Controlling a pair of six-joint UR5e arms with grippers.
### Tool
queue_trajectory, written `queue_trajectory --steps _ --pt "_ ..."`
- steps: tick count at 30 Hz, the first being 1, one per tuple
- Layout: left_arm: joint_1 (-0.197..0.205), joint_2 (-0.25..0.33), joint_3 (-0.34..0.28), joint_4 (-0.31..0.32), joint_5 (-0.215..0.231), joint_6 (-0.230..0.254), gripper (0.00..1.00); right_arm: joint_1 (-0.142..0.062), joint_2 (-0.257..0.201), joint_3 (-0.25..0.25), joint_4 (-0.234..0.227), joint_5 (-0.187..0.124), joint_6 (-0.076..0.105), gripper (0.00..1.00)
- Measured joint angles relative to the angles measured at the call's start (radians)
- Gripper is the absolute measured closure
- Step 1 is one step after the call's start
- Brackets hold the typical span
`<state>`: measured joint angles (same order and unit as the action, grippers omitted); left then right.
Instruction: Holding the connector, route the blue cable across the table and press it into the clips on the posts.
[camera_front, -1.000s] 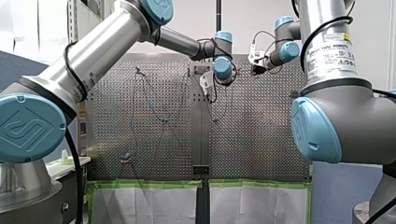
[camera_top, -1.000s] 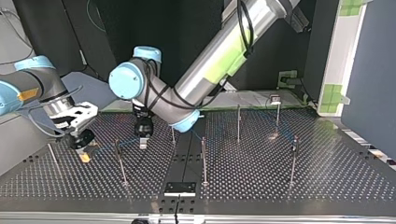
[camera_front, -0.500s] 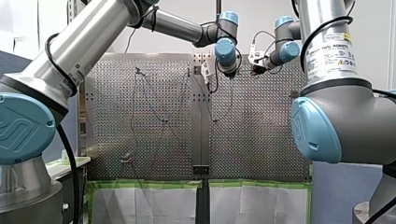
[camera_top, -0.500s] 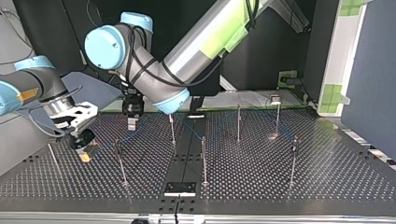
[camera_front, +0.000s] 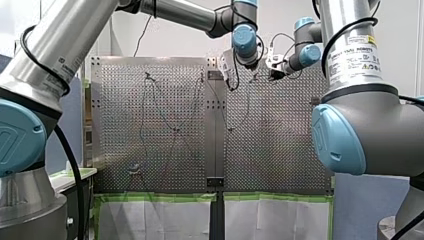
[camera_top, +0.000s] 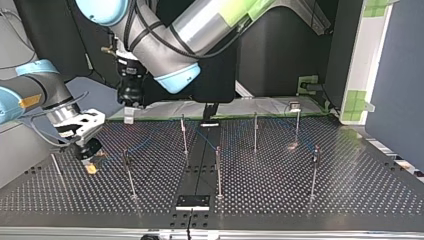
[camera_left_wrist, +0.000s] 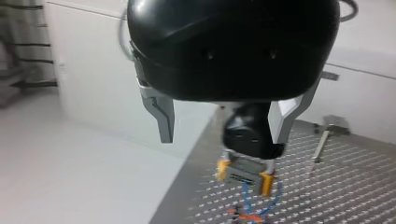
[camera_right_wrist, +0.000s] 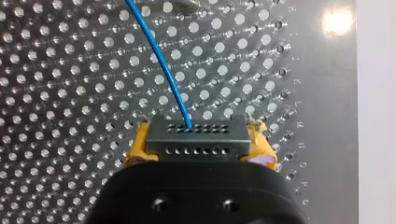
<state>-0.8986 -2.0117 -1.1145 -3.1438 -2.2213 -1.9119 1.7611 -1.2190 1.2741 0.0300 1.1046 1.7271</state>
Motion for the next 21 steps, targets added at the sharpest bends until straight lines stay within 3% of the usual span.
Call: queue_trajectory --steps 10,21 --pt "0.005 0.088 -0.088 0.088 -0.006 -0.056 0.0 0.008 0.0 0.0 0.001 0.0 -0.001 1.0" --pt "0.005 0.179 -0.179 0.179 0.005 -0.074 0.0 0.011 0.0 0.0 0.003 0.0 -0.003 1.0"
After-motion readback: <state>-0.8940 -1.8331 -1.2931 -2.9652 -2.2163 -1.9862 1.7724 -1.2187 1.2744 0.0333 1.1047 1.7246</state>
